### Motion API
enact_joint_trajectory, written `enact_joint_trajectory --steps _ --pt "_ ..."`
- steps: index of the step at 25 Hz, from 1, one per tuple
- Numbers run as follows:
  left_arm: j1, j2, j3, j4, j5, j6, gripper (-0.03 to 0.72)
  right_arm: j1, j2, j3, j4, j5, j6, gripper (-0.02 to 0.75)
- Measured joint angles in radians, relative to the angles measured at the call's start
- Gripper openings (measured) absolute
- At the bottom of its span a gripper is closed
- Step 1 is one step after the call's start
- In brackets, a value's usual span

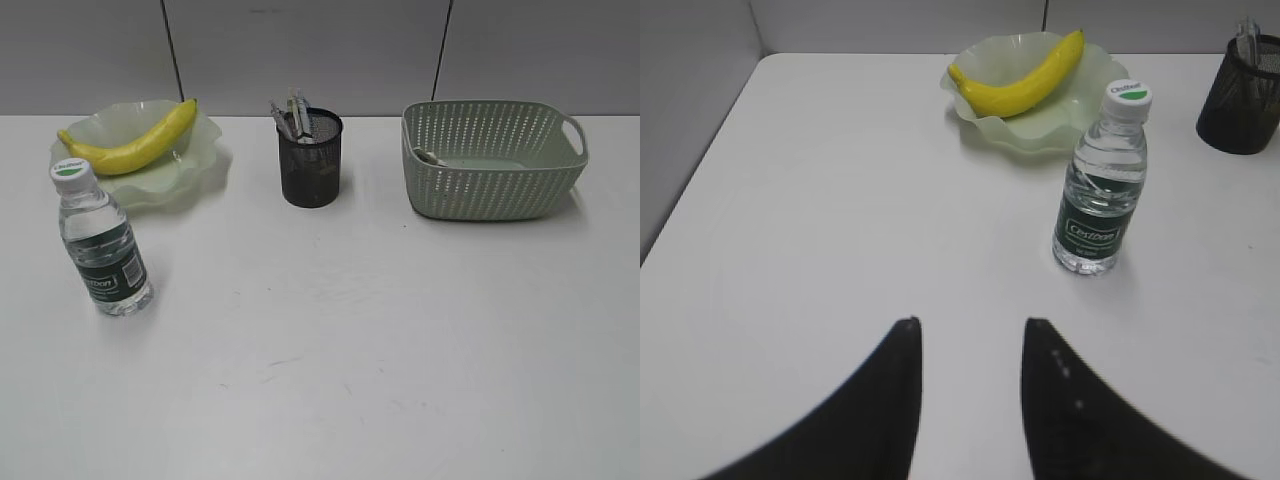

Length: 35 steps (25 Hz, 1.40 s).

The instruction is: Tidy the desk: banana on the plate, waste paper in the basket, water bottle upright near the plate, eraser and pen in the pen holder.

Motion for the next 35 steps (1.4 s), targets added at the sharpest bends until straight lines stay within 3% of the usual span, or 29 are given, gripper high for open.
enact_joint_trajectory --steps 14,35 --pt "0.027 0.0 0.0 0.0 0.0 0.001 0.258 -0.026 -0.001 0.0 0.0 0.0 0.0 0.511" --pt "0.006 0.0 0.0 0.0 0.0 0.002 0.252 -0.026 -0.001 0.0 0.0 0.0 0.0 0.511"
